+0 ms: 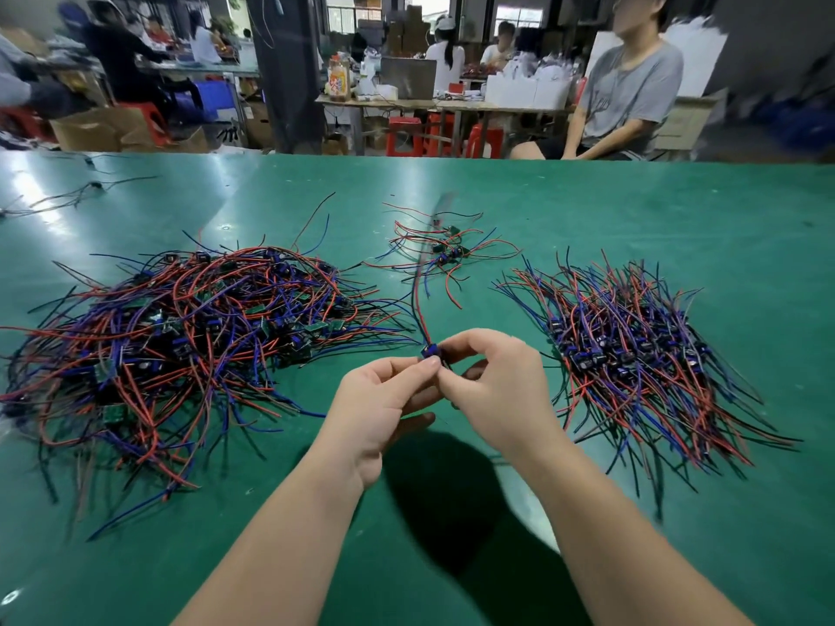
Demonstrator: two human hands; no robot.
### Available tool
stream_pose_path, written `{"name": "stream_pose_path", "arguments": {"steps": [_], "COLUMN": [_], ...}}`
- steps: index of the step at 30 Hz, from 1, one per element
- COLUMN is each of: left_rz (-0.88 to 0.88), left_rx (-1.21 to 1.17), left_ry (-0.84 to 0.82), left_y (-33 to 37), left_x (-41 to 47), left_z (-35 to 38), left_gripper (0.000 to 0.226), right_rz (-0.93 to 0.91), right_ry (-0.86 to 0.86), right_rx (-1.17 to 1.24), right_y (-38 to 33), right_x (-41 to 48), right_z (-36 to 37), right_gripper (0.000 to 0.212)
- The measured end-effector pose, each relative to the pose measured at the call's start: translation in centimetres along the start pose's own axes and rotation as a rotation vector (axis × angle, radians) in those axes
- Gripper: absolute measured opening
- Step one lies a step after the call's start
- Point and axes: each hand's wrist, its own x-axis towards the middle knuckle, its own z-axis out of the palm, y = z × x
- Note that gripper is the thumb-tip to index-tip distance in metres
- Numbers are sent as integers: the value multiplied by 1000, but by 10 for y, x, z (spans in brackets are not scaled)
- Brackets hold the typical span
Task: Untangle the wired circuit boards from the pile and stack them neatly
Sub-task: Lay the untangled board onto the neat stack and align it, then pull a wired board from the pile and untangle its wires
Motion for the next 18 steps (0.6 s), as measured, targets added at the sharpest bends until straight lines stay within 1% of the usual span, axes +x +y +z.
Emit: {"name": "stream_pose_path", "arguments": {"steps": [2,4,7,8,9,11,14,16,18], "left_rz": [-25,-28,34,53,66,86,166,300,431], "left_rx": [36,86,176,198,213,246,381,613,893], "left_ry": [-23,-1,89,110,120,126,199,313,446], "left_y": [1,1,0,0,0,0,0,3,8], "left_x": [-1,0,4,5,6,7,7,7,6], "left_z": [1,0,-5,-6,-7,-8,-9,-15,-25], "left_gripper": [5,7,6,7,7,7,8,11,7], "right_rz": [95,182,293,339,387,459,514,576,629], "right_ry": [13,107,304,340,353,333,296,249,218], "right_rx": [42,53,-70,-115,-145,-230,-506,-679,-689], "right_y": [-2,5,28,38,47,67,95,111,119], "right_x": [7,18,29,30,31,30,26,20,17], "right_z": [-18,-47,-104,-121,-135,-154,-161,-158,-154], "right_gripper": [17,13,10,12,19,27,18,20,20]}}
